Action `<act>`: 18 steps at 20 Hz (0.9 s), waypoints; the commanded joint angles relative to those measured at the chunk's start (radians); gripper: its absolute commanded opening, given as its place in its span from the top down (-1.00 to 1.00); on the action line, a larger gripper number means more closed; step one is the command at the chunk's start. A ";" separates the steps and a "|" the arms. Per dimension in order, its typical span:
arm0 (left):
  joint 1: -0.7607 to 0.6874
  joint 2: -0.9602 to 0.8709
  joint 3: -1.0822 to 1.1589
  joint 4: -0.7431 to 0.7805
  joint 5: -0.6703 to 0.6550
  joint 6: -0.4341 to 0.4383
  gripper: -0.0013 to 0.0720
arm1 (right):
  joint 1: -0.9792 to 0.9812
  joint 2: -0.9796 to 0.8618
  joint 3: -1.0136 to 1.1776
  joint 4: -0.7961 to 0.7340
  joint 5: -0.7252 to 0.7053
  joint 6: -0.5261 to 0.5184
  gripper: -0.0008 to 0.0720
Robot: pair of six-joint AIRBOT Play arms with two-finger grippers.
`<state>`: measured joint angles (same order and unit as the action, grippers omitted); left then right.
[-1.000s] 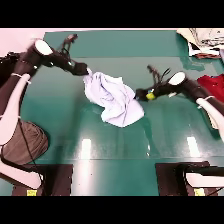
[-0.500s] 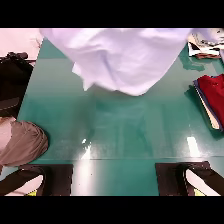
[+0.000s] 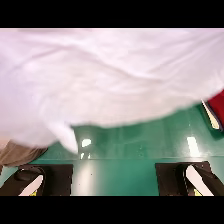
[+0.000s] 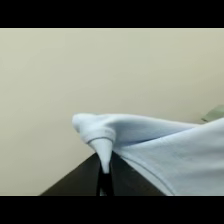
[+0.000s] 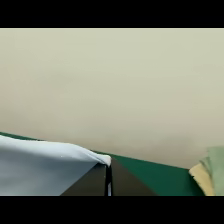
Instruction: Fold the shirts.
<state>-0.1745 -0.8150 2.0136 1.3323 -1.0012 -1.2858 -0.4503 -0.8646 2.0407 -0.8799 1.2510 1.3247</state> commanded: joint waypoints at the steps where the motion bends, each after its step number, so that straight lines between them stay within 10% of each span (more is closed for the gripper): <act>1: 0.001 -0.073 -0.106 0.072 -0.063 -0.049 0.88 | 0.006 -0.091 -0.067 0.136 0.060 0.015 0.94; 8: 0.001 -0.446 -0.540 -0.089 -0.055 -0.119 0.88 | 0.421 -0.450 -0.376 -0.313 0.047 0.030 0.94; 15: 0.053 -0.729 -0.534 -0.062 0.169 -0.136 0.81 | 0.442 -0.809 -0.164 -0.314 -0.046 0.076 0.89; 17: 0.108 -0.728 -0.483 -0.078 0.160 -0.176 -0.52 | 0.420 -0.848 -0.066 -0.258 -0.031 0.110 -0.24; 18: 0.145 -0.727 -0.446 -0.097 0.101 -0.174 -0.55 | 0.402 -0.858 -0.025 -0.207 -0.001 0.111 -0.24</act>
<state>-0.0944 -1.5116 1.5131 1.2633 -0.8814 -1.4296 -0.0261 -1.6524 1.9057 -1.1507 1.2221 1.4063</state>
